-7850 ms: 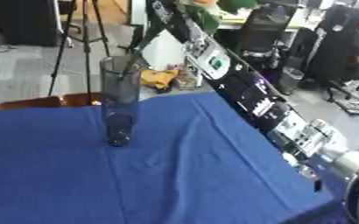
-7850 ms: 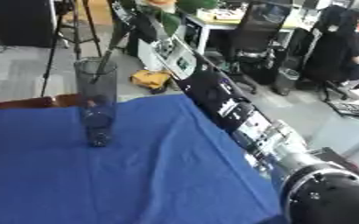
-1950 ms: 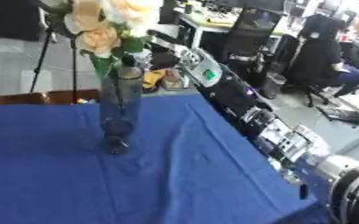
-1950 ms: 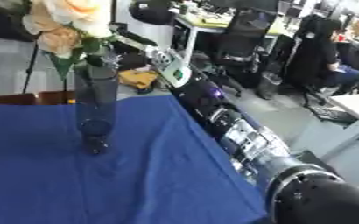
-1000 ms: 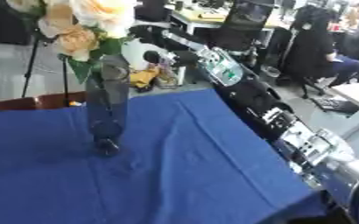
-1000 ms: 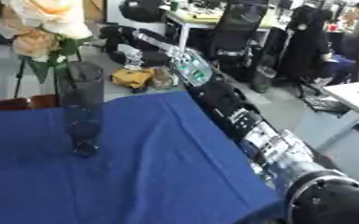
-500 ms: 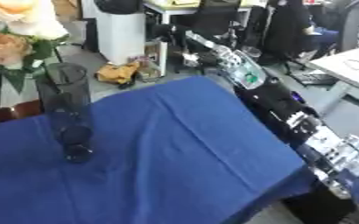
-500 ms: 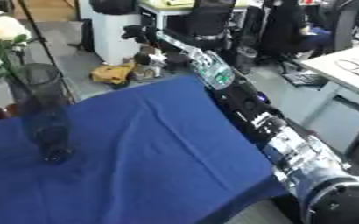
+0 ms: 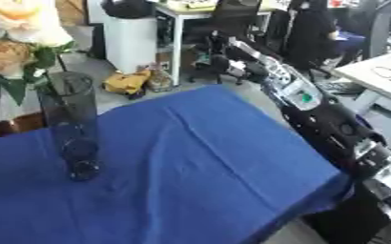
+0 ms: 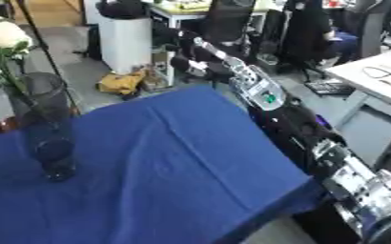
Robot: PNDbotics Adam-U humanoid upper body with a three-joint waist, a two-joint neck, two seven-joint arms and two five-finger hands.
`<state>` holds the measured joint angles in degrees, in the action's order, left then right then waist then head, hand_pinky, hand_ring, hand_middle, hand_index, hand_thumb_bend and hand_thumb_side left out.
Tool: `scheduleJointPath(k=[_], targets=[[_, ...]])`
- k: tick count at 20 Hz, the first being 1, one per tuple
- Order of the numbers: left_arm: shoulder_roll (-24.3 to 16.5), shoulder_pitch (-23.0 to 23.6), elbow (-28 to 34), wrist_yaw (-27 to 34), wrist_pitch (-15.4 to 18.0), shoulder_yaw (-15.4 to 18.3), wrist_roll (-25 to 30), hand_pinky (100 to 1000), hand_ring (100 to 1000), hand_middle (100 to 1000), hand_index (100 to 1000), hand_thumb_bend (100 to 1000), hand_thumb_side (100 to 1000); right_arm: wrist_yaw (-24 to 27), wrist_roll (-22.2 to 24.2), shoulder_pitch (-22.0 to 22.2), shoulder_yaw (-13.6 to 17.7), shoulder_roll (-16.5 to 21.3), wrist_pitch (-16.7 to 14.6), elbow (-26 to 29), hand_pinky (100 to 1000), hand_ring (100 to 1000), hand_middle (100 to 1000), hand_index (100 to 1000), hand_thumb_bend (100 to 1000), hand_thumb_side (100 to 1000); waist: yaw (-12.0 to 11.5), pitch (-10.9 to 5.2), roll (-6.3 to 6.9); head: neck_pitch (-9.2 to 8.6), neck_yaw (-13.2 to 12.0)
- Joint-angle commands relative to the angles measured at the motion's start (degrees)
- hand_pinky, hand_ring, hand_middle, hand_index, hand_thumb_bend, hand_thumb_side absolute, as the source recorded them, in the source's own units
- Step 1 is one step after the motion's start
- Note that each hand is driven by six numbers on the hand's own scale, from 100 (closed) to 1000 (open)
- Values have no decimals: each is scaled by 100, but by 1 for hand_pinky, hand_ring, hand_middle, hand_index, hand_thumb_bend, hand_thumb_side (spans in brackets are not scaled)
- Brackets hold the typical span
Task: Arrange flowers into the vase.
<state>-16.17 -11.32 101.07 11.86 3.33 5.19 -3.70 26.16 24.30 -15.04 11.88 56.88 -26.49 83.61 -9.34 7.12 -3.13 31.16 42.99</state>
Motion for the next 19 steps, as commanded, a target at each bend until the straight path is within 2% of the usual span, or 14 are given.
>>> scheduleJointPath(k=[1, 5, 6, 12, 19], targets=[[-156, -70, 93, 0, 4, 38, -5, 498, 553, 606, 817, 343, 922, 112, 23, -30, 128, 307, 57, 124, 1000, 1000, 854, 967, 547, 684, 8, -156, 86, -51, 0], [-161, -72, 94, -2, 4, 35, -3, 496, 554, 607, 816, 337, 923, 126, 31, -25, 137, 303, 67, 121, 1000, 1000, 841, 964, 528, 691, 13, -155, 91, -51, 1], [-199, -78, 91, -8, 2, 30, 4, 496, 554, 607, 816, 337, 923, 150, 3, 40, 200, 281, 82, 103, 1000, 1000, 841, 964, 528, 691, 78, -154, 147, -70, -11], [-387, -184, 73, 6, 9, 51, 1, 495, 555, 607, 816, 333, 916, 343, -223, 769, 704, 20, 122, 537, 1000, 1000, 829, 947, 521, 690, 444, -165, 284, -106, -207], [-432, -226, 56, 17, 14, 46, 13, 495, 555, 607, 816, 333, 916, 306, -379, 957, 817, -82, 263, 828, 1000, 1000, 829, 947, 521, 690, 490, -166, 296, -110, -234]])
